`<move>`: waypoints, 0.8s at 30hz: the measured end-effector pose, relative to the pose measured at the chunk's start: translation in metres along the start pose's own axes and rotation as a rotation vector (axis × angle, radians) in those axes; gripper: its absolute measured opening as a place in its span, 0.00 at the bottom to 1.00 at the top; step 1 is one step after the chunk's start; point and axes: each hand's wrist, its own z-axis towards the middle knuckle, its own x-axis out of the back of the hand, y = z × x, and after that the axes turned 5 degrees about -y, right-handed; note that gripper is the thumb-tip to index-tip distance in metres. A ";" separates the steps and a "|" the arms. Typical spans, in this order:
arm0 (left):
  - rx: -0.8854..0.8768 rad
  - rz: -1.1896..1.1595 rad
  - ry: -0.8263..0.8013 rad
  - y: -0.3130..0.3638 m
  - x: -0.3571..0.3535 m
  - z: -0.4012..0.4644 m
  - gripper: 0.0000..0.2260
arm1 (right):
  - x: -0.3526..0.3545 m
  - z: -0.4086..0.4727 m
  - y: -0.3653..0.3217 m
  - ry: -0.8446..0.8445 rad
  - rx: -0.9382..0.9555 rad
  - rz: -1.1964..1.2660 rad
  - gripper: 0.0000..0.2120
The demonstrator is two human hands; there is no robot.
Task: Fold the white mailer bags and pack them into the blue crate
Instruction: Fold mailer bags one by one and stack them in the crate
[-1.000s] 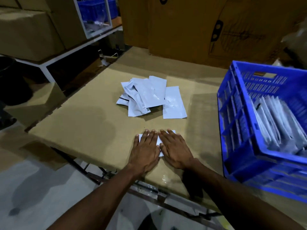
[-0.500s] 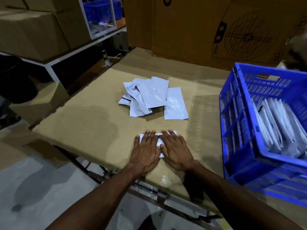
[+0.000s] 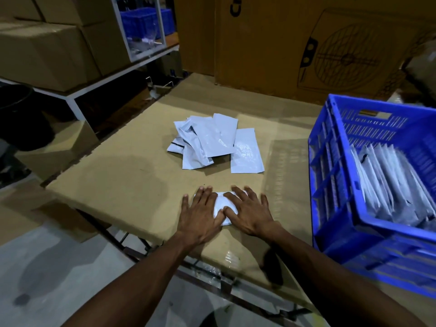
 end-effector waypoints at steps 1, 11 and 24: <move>0.021 -0.015 -0.003 -0.002 0.000 -0.001 0.40 | 0.001 -0.001 0.001 0.007 -0.002 -0.004 0.29; 0.143 -0.066 0.055 -0.030 -0.002 -0.011 0.35 | -0.005 -0.006 0.009 0.033 -0.036 0.046 0.37; 0.126 0.063 -0.007 -0.031 0.001 -0.012 0.38 | -0.008 0.006 -0.037 0.095 0.219 -0.182 0.28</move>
